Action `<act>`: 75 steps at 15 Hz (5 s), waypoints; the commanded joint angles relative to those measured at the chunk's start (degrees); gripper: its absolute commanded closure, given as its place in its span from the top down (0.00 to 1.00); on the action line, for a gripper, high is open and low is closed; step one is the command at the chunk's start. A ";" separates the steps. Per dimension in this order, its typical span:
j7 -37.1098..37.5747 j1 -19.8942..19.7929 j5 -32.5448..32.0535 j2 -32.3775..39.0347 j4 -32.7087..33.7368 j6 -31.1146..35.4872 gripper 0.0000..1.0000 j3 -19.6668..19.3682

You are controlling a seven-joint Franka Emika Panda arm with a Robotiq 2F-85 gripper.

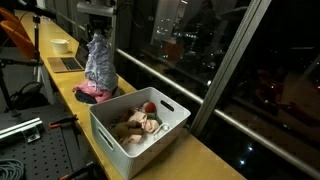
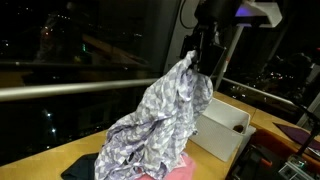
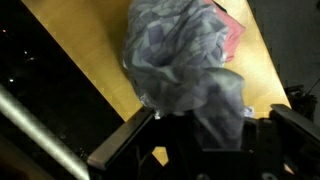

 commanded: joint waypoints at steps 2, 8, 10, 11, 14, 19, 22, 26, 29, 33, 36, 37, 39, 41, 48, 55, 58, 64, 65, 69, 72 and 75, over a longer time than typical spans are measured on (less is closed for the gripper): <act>-4.28 -0.55 3.10 -2.56 -2.61 1.06 0.33 -1.01; -11.82 -5.65 7.64 -10.80 -13.84 6.27 0.76 -6.86; -14.95 -7.44 6.41 -12.54 -18.09 9.94 0.90 -10.21; -17.09 -8.37 6.29 -12.53 -19.61 11.84 0.99 -12.01; -21.81 -10.64 6.09 -10.01 -21.37 17.81 1.00 -16.31; -28.04 -13.50 7.91 1.28 -16.86 24.99 1.00 -18.72; -29.59 -15.48 8.29 9.62 -11.28 26.58 1.00 -17.22; -30.04 -18.13 6.12 18.92 -3.04 25.51 1.00 -15.70; -30.72 -19.82 4.56 24.35 1.74 24.87 1.00 -15.54; -31.11 -20.94 2.23 29.50 6.38 24.30 1.00 -15.72; -31.27 -21.29 -0.24 32.24 9.05 24.59 1.00 -15.87; -31.29 -21.37 -0.94 33.03 9.88 24.58 1.00 -15.92; -31.11 -21.24 -2.47 34.46 11.24 24.73 1.00 -16.28; -31.09 -21.16 -4.08 35.61 11.92 25.03 1.00 -16.66; -31.76 -22.42 -5.63 38.41 11.67 26.42 1.00 -16.49; -31.30 -22.37 -5.78 40.05 13.00 26.23 1.00 -16.99; -30.97 -22.35 -6.66 41.03 13.73 26.29 1.00 -18.50; -30.96 -22.32 -7.47 43.37 16.43 25.14 0.68 -18.48; -30.85 -22.16 -7.46 43.54 16.73 25.16 0.58 -18.34; -30.76 -21.76 -7.25 43.48 16.86 25.46 0.29 -17.68; -30.55 -21.54 -7.09 42.31 15.82 25.69 0.07 -17.33; -29.53 -21.10 -6.98 38.33 12.36 25.81 0.00 -17.06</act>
